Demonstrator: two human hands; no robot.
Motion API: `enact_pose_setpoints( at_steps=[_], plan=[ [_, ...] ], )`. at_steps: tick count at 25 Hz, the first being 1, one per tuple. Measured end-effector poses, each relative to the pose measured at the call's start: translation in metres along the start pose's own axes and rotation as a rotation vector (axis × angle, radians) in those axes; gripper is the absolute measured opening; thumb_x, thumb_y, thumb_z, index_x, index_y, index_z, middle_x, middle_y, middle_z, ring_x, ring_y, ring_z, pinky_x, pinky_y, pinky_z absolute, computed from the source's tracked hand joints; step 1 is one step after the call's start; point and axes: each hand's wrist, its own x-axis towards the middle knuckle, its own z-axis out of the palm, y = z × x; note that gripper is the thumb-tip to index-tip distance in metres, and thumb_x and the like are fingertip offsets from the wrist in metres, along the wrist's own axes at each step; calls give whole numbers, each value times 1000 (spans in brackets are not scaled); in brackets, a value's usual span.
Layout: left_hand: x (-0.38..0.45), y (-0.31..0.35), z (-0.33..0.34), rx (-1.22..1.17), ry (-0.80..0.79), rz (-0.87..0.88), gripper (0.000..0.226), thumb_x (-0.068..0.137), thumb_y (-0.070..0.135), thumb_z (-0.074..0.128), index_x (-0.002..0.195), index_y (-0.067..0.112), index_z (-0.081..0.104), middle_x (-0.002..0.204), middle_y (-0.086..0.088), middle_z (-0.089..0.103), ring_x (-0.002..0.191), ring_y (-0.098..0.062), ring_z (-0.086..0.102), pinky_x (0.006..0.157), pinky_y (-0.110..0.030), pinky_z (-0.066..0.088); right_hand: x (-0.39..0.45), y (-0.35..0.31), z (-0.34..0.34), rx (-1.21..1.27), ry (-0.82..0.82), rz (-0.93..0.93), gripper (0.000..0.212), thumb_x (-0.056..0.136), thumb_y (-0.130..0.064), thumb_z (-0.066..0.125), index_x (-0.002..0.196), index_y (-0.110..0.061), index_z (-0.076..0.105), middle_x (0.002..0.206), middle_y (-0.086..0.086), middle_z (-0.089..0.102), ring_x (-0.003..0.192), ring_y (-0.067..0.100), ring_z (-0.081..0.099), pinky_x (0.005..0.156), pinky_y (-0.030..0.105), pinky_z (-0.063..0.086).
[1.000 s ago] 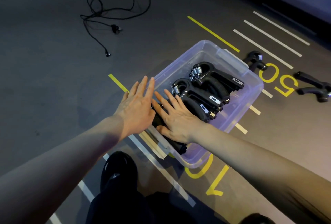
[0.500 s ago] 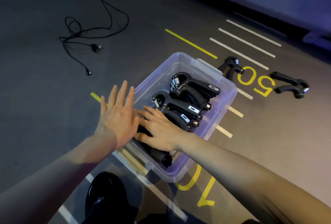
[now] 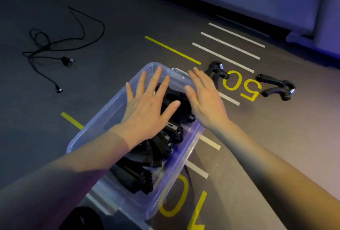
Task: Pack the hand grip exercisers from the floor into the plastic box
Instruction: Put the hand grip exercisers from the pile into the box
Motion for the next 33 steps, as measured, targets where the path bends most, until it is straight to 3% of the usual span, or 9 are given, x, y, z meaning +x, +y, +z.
enact_pose_setpoints(
  at_steps=[3,7,10,14,19,23,29,33],
  plan=[
    [29,21,15,21,-84,90,77,84,68,16,148,30,-2,154,8,-25,141,-26,-22,110,-59,-6,15,39,-11,205,35,201,51,102,-36,29,146,-12,32,156,2,25,145,13,17,110,16,6],
    [63,41,36,113,-135,170,86,80,75,21,147,30,-9,152,2,-31,137,-27,-32,108,-60,-10,35,84,-7,307,-52,380,50,103,-34,27,146,-10,32,155,4,28,144,15,20,113,22,12],
    [84,48,44,122,-162,167,91,77,78,19,147,28,-11,155,-1,-22,139,-26,-27,108,-57,-14,53,114,10,222,-158,396,52,102,-37,26,147,-10,29,156,7,23,146,18,14,115,26,10],
    [95,50,49,91,-132,168,95,70,84,11,146,29,4,156,4,-4,142,-23,-12,107,-59,-13,77,154,38,99,-318,492,59,99,-49,25,150,-21,18,159,12,6,148,24,0,117,35,5],
    [94,52,48,63,-113,159,93,68,83,11,145,31,11,155,4,-2,142,-22,-10,107,-57,-14,93,172,57,-72,-437,548,57,98,-53,21,150,-29,16,159,12,-1,147,28,-3,120,41,4],
    [95,53,45,68,-144,158,94,67,82,11,146,31,10,156,4,-5,142,-22,-12,107,-56,-16,97,167,61,-62,-362,556,52,100,-40,32,145,-15,32,155,19,13,142,37,15,117,40,15],
    [94,50,43,80,-178,178,93,69,85,10,145,30,10,156,5,-6,142,-21,-14,106,-57,-17,73,150,26,75,-78,523,31,97,-9,41,122,-3,60,131,21,45,121,38,43,97,29,32],
    [84,47,36,100,-235,170,85,79,76,18,146,32,-11,154,6,-24,139,-21,-27,108,-55,-17,45,134,-7,-16,12,406,30,95,-5,47,119,-7,65,129,15,52,117,33,51,93,28,36]
  ],
)
